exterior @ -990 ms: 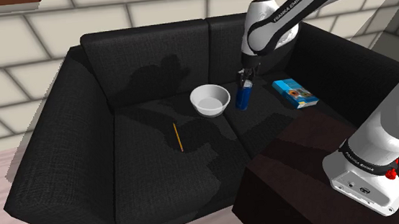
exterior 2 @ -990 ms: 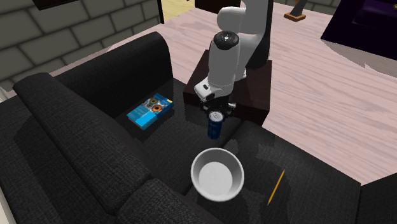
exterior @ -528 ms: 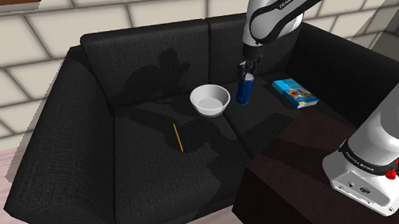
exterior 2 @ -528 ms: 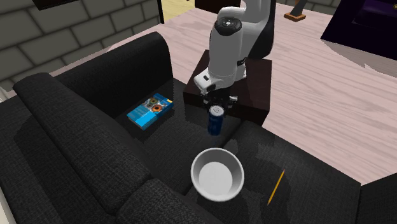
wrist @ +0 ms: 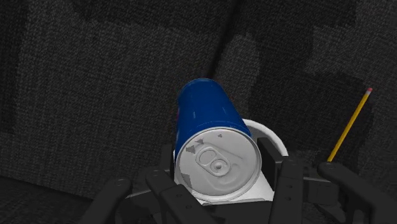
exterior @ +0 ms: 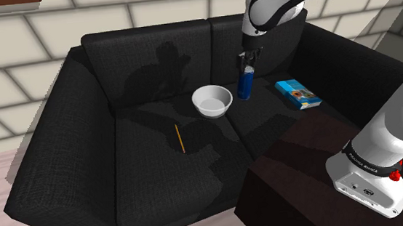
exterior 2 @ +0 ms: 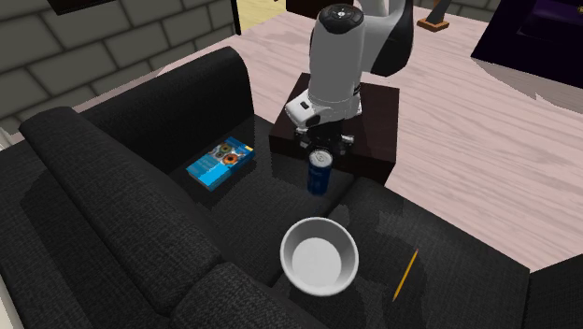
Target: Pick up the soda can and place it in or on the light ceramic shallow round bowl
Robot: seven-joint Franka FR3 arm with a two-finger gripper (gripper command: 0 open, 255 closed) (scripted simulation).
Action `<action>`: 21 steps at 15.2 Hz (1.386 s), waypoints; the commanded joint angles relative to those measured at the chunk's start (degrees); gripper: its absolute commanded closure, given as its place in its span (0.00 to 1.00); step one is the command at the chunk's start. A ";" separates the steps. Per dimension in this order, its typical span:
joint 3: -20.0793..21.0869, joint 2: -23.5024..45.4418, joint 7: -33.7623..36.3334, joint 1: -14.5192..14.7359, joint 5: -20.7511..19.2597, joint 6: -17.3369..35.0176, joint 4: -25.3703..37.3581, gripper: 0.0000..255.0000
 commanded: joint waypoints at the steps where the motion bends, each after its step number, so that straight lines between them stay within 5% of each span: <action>1: 0.29 2.49 0.60 0.24 -0.08 -1.83 4.36 1.00; 12: 1.99 22.28 5.25 2.80 -1.34 -15.88 38.17 1.00; 21: 1.90 24.64 5.36 2.85 -1.52 -9.82 34.47 1.00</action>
